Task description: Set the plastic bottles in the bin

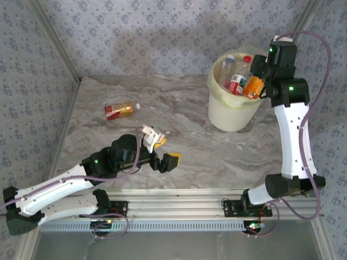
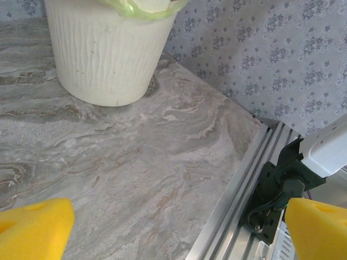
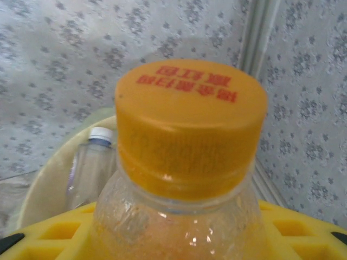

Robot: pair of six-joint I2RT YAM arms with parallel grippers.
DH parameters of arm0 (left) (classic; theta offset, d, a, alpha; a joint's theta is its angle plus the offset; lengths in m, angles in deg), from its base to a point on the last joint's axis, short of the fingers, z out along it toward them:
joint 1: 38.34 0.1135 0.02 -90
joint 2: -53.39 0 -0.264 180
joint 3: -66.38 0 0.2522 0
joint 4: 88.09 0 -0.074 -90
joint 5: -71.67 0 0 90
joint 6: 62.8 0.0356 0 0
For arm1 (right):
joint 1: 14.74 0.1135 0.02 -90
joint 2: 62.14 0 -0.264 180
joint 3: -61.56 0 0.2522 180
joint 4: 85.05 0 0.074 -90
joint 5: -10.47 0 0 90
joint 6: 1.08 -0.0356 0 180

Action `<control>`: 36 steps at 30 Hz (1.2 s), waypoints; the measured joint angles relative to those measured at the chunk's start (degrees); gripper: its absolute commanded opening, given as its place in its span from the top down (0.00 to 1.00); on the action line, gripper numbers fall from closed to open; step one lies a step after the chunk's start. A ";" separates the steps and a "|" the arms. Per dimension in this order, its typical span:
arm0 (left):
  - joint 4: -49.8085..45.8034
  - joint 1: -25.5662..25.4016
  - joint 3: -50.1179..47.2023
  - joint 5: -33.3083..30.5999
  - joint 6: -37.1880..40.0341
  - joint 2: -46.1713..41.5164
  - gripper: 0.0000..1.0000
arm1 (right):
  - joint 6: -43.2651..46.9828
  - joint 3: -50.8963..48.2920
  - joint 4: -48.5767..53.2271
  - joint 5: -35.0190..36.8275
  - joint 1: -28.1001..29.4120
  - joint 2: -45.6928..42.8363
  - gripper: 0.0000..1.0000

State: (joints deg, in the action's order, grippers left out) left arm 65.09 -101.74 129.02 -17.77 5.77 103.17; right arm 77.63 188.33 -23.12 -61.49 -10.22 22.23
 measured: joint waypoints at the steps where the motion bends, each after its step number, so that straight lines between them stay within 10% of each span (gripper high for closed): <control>1: -0.11 0.00 -0.11 -0.02 0.00 -0.15 0.00 | 0.00 0.52 -0.26 -0.48 -0.87 0.83 0.44; 18: -1.14 0.00 -1.18 -0.24 0.94 -0.07 0.00 | -0.22 6.62 6.54 -14.58 -6.62 12.92 0.39; 36: -8.20 4.46 -1.16 -2.80 0.33 -0.11 0.00 | -2.19 10.99 10.16 -16.65 -7.28 14.23 0.09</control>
State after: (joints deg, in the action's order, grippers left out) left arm 56.90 -97.28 127.86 -20.57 6.10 103.06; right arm 75.44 199.32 -12.96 -78.15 -17.50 36.46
